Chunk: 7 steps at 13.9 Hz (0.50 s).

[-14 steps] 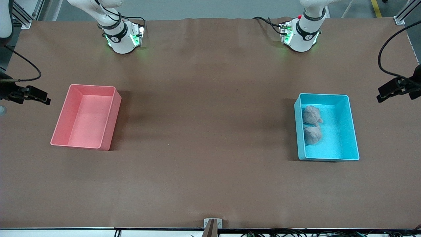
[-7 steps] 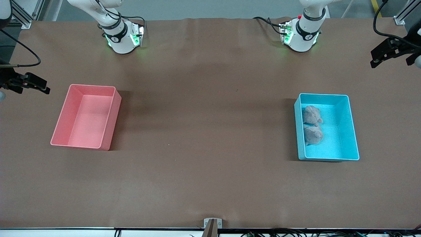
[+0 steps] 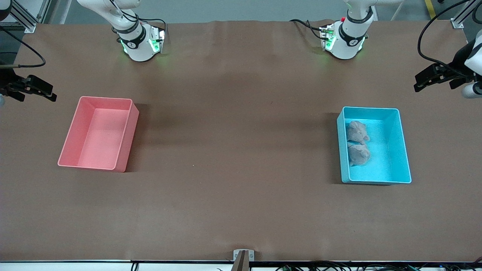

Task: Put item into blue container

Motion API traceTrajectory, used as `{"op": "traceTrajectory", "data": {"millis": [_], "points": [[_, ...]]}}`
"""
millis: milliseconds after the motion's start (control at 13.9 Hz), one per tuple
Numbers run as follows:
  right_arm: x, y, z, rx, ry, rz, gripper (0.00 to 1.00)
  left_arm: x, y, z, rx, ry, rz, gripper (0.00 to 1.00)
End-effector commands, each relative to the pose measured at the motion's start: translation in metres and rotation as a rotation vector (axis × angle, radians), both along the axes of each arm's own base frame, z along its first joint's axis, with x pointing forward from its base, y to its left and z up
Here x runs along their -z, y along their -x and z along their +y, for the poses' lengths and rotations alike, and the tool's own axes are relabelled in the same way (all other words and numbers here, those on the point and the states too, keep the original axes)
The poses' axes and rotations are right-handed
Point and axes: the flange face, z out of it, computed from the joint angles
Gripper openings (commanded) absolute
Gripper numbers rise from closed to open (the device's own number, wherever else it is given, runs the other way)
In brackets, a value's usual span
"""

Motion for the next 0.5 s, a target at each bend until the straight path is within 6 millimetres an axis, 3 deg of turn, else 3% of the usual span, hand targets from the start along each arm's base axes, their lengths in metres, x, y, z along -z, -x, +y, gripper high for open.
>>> {"op": "traceTrajectory", "data": {"millis": [0, 430], "points": [[-0.0005, 0.0107, 0.0062, -0.032, 0.011, -0.001, 1.0, -0.0069, 0.0198, -0.0135, 0.027, 0.01, -0.036, 1.0], [0.0002, 0.0105, 0.0012, -0.069, 0.009, -0.001, 1.0, -0.0096, 0.0155, -0.0201, 0.044, 0.023, -0.041, 1.0]]}}
